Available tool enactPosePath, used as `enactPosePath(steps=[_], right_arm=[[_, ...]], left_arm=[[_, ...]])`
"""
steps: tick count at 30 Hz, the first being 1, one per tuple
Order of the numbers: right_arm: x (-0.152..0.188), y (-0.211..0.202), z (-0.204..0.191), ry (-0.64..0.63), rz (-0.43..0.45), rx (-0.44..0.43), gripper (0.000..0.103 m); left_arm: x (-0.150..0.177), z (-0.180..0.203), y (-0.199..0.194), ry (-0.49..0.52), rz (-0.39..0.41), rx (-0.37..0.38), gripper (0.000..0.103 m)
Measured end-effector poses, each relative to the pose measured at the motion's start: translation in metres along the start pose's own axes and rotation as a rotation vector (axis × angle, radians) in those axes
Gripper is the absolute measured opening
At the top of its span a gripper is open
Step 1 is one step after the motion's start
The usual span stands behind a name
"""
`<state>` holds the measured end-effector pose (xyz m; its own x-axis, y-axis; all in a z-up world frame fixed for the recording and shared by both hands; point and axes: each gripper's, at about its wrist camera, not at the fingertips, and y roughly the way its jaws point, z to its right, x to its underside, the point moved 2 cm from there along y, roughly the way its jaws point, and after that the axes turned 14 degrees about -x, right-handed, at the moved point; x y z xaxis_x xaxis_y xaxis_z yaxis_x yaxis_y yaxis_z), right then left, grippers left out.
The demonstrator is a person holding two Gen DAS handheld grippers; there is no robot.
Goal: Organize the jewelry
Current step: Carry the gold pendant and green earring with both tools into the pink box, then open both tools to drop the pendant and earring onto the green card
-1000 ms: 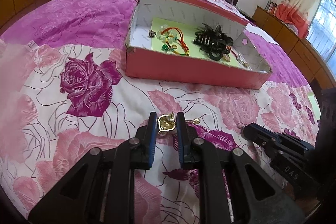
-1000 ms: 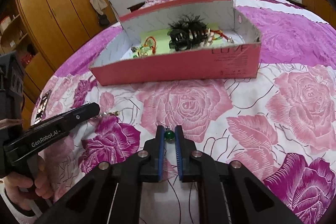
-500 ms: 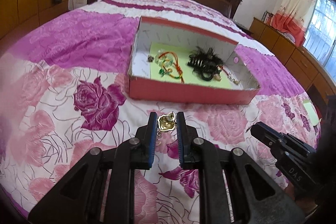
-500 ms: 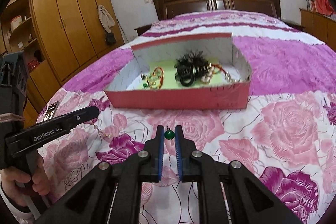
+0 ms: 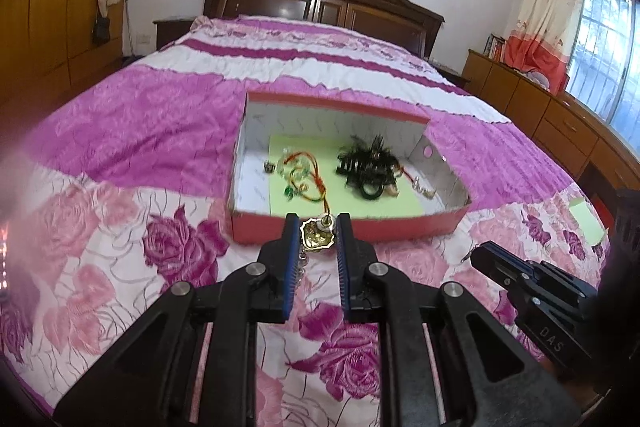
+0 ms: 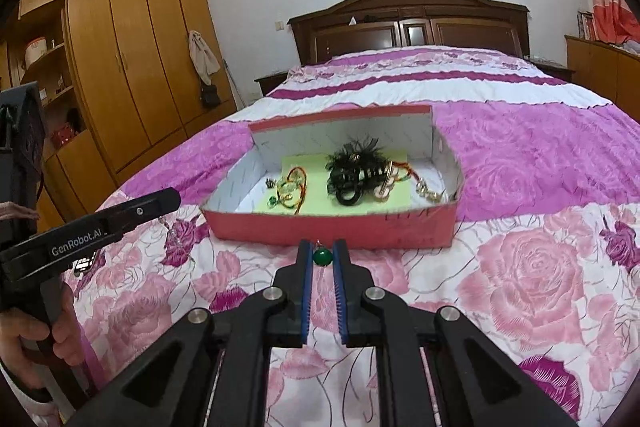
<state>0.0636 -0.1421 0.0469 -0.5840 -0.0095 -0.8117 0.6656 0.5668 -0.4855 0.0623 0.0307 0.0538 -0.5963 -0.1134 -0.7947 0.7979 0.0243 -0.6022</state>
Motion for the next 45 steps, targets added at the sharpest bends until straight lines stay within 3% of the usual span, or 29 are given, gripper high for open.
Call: enactPosePath(steps=[20, 36, 45], right_arm=[[-0.063, 0.024, 0.026, -0.042, 0.107, 0.054, 0.012], [-0.047, 0.094, 0.078, 0.03, -0.058, 0.15, 0.012], [-0.038, 0.105, 0.084, 0.046, -0.104, 0.16, 0.012]], left_arm=[[-0.038, 0.009, 0.033, -0.005, 0.087, -0.028, 0.01], [-0.025, 0.019, 0.107, 0.03, -0.024, -0.072, 0.01], [-0.015, 0.017, 0.126, 0.028, -0.104, -0.083, 0.01]])
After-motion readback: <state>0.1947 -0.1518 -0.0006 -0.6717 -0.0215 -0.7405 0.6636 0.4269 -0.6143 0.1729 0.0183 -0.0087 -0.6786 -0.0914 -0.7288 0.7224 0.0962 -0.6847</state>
